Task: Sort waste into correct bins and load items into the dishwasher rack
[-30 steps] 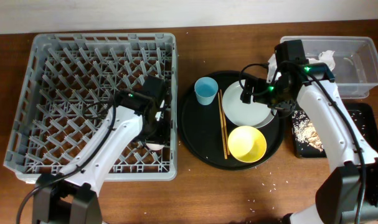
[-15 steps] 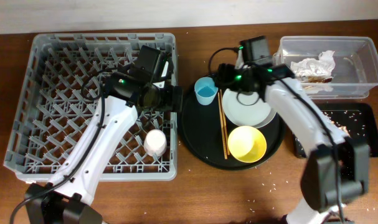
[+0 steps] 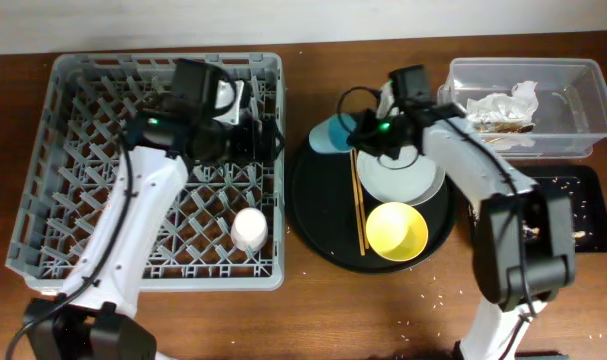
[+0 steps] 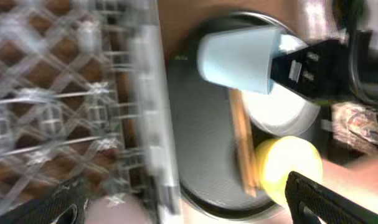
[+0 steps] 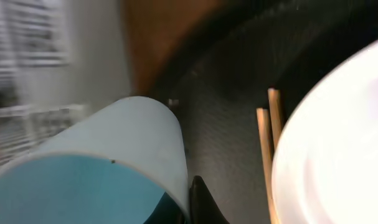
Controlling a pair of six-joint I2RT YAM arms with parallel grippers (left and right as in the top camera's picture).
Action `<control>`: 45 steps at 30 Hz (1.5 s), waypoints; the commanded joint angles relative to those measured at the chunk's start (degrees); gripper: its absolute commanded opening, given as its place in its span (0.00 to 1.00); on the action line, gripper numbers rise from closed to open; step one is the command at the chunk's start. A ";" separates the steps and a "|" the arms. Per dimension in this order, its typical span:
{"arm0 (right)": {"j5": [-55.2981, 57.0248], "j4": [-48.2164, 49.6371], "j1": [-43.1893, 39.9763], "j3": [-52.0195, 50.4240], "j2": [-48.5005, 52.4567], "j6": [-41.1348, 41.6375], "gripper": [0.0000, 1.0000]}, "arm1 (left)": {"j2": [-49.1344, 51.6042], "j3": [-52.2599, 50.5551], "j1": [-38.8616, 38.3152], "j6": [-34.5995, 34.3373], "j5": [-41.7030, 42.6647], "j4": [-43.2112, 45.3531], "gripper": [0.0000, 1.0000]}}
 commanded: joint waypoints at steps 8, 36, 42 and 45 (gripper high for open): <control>-43.34 13.92 -1.66 0.72 -4.79 -3.34 0.04 | 1.29 -8.24 10.45 9.51 51.56 12.22 0.99; -30.10 18.01 9.35 0.72 -4.76 0.59 0.04 | 8.24 -10.23 10.45 9.51 67.69 21.66 0.63; -28.33 15.78 7.08 0.72 -4.76 0.52 0.98 | 8.11 -10.14 10.47 8.81 58.75 21.86 0.59; -21.70 7.15 2.34 0.72 -4.76 -2.47 0.98 | 7.02 -9.20 10.45 7.32 46.16 20.26 0.59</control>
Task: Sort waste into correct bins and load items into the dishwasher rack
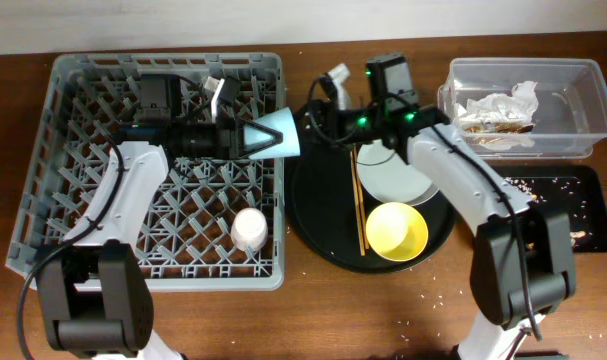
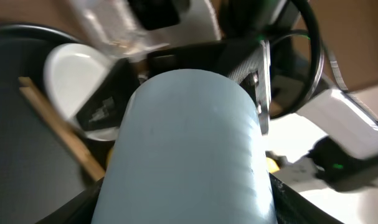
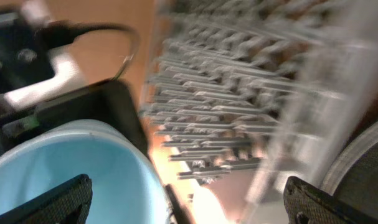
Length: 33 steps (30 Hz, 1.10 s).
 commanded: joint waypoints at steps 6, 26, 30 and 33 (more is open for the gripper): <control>15.43 -11.19 -7.56 0.42 -0.85 -7.06 0.99 | -5.38 15.76 -6.58 4.20 -63.54 -29.27 0.59; 17.44 -13.97 -7.52 0.42 -0.90 -9.11 0.99 | 9.49 16.85 -18.53 3.72 -85.50 -33.79 0.93; 20.26 -16.04 -8.90 0.42 -4.02 -10.21 1.00 | 9.44 21.46 -18.53 3.69 -82.95 -34.82 0.93; 32.48 -23.67 -10.82 0.42 -12.41 -12.94 1.00 | 9.44 29.09 -18.56 3.69 -75.84 -35.08 0.93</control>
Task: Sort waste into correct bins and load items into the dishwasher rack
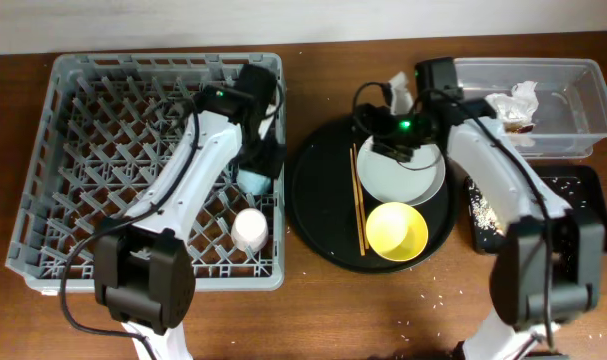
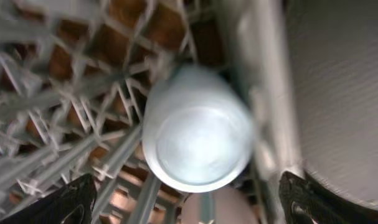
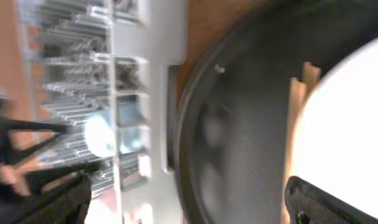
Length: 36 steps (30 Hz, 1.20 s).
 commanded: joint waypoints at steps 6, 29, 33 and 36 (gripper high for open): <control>36.54 -17.79 -1.79 0.48 -20.57 1.55 0.91 | 0.17 10.71 -0.68 -1.25 21.40 5.51 0.93; 37.46 -22.58 -1.77 0.46 -20.31 3.72 0.91 | 23.54 10.71 -20.52 -17.64 5.42 29.86 0.55; 37.48 -22.56 -1.77 0.46 -20.31 3.72 0.91 | 24.85 10.71 -20.52 -18.69 5.42 30.62 0.38; 37.46 -22.53 -1.77 0.46 -20.31 3.72 0.91 | 24.87 10.71 -20.52 -18.69 5.42 30.64 0.29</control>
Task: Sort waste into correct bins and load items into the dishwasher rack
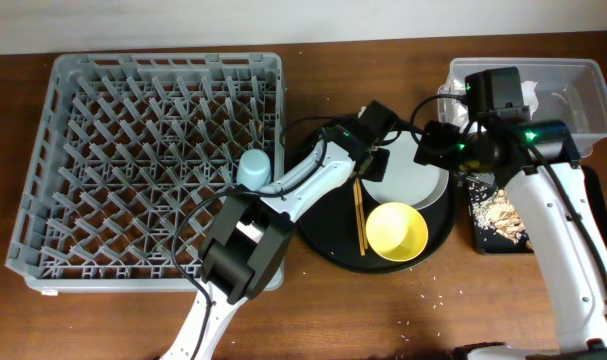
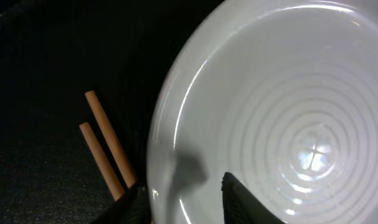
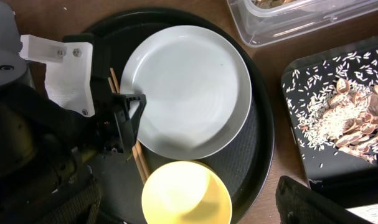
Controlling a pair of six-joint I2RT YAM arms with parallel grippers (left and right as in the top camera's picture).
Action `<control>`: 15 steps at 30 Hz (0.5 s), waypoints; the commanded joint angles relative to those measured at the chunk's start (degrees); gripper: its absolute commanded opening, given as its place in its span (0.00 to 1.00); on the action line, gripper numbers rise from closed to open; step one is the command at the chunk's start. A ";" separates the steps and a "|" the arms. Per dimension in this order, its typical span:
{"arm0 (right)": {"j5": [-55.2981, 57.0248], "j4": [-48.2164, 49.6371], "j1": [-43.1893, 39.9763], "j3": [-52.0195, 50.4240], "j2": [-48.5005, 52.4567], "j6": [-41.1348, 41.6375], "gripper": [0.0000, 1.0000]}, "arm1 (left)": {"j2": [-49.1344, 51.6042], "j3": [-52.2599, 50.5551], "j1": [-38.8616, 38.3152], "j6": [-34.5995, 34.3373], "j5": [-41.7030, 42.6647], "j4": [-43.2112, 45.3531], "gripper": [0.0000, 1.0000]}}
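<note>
A white plate [image 3: 185, 90] lies on the round black tray [image 1: 318, 235], with a yellow bowl [image 3: 185, 193] in front of it and two wooden chopsticks [image 2: 104, 149] along its left side. My left gripper [image 2: 182, 193] is open at the plate's left rim, one finger outside the rim and one over the plate. It shows in the overhead view as the left gripper [image 1: 368, 165]. My right gripper [image 3: 189, 211] hangs open and empty high above the tray. A light blue cup [image 1: 253, 168] stands upside down in the grey rack [image 1: 83, 150].
A clear bin [image 1: 573, 110] with paper and scraps stands at the back right. In front of it lies a black tray [image 3: 338, 118] strewn with rice and shells. My left arm [image 1: 283, 195] reaches across the rack's right edge.
My left gripper has left the blue cup in the rack and is now at the white plate's left rim. My right gripper has moved right and higher, off the plate.
My right gripper held the blue cup over the tray's left edge, with the left gripper open nearby. Then the left gripper was shut on the cup. Later the cup stood upside down in the rack under the open left gripper, which is now at the plate.
</note>
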 commanded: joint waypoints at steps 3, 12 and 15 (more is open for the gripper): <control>0.94 -0.22 0.00 0.22 0.09 0.61 0.91 | 1.62 0.39 0.07 -0.52 -0.31 0.26 0.24; 1.18 -0.17 0.00 0.22 0.09 0.59 0.91 | 2.36 1.14 0.09 -0.50 0.11 0.22 0.01; 1.16 0.00 0.00 0.22 0.09 0.59 0.92 | 2.12 7.93 0.55 1.57 0.07 -5.84 0.01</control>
